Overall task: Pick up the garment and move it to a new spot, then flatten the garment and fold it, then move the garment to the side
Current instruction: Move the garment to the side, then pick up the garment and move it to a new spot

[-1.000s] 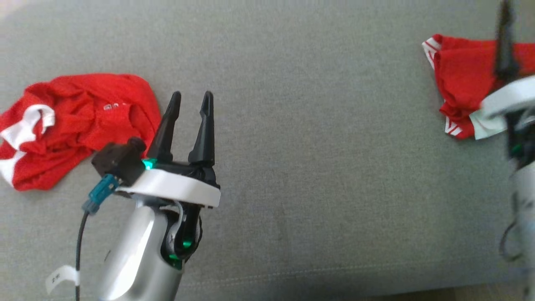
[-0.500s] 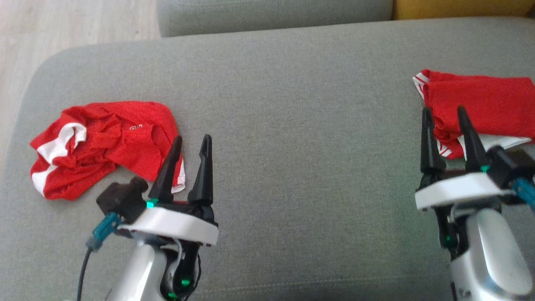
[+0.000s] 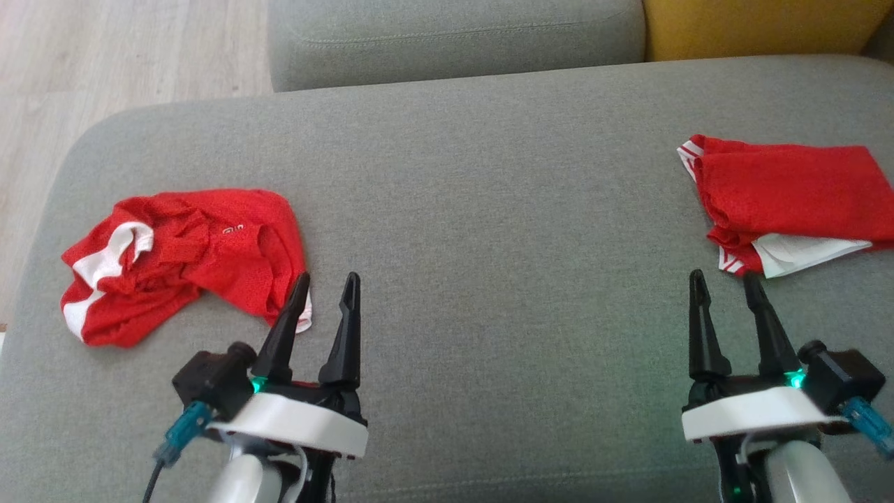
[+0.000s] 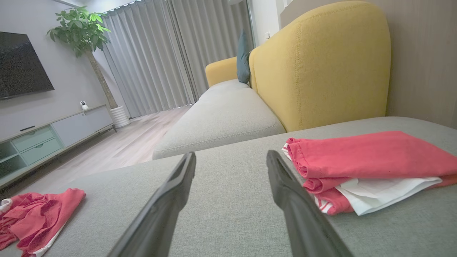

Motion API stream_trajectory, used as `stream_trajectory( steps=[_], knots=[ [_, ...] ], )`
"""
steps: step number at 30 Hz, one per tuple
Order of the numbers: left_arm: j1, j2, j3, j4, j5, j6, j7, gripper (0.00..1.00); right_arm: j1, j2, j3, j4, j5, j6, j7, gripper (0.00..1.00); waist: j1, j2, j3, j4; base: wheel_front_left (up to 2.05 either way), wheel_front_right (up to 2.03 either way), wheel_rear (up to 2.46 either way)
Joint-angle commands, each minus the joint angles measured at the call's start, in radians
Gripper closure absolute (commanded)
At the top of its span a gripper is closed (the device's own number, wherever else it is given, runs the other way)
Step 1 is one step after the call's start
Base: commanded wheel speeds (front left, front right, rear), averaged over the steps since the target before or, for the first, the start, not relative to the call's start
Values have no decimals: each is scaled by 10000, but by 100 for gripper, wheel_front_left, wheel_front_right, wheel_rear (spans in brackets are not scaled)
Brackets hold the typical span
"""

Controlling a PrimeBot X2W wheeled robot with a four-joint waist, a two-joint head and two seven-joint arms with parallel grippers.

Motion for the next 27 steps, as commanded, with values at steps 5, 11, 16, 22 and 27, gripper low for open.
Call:
stream_trajectory(
  steps=[5,11,16,22,27],
  knots=[
    [-275,17,326,-389,130,16,-51,0,-263,-41,244,-318,158,65,-143,0,0,0,20,10,0,0,0],
    [-340,17,359,-346,132,-2,-51,0,-287,-40,190,-462,188,65,-150,0,0,0,78,39,0,0,0],
    [-366,17,303,-184,140,-36,-51,0,-243,-40,149,-519,216,65,-151,0,0,0,46,66,0,0,0],
    [-370,17,252,-134,131,-19,-51,0,-225,-40,140,-540,228,65,-152,0,0,0,-6,108,0,0,0],
    [-389,17,285,-109,147,116,-51,0,-156,-40,263,-517,336,65,-152,0,0,0,-26,426,0,0,0]
  ],
)
